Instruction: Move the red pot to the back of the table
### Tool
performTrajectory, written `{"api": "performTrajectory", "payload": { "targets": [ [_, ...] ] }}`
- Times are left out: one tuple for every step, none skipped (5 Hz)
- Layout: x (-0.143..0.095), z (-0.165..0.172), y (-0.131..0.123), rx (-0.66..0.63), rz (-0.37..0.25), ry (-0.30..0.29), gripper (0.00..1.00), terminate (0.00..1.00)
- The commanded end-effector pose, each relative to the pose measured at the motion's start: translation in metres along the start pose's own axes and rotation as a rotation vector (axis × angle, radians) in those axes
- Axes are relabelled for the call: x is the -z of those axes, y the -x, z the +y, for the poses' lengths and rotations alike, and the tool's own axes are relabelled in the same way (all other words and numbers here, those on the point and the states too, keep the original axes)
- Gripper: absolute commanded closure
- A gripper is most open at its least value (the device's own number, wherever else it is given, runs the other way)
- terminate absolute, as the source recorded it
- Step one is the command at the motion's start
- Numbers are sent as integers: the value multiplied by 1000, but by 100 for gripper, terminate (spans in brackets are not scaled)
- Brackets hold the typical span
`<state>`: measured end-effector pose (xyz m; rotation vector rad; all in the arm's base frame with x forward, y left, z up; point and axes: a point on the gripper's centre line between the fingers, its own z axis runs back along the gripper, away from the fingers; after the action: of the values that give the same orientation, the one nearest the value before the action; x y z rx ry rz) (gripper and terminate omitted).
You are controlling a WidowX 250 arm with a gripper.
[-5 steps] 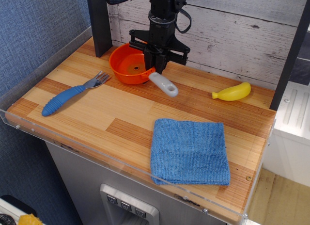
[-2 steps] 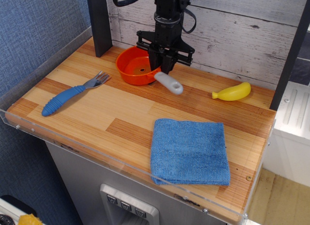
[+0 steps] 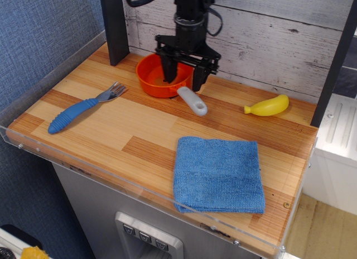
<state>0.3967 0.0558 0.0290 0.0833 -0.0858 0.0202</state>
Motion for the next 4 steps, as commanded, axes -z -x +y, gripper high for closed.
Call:
{"api": "performTrajectory", "payload": {
  "targets": [
    [-77,37,3,-73,-183,-11,0,0],
    [-92,56,19,-79,-146,-5,0,0],
    [-103,73,45,-99,-89,-45,0,0],
    [-117,83,71,-80,-37,-62,0,0]
  ]
}}
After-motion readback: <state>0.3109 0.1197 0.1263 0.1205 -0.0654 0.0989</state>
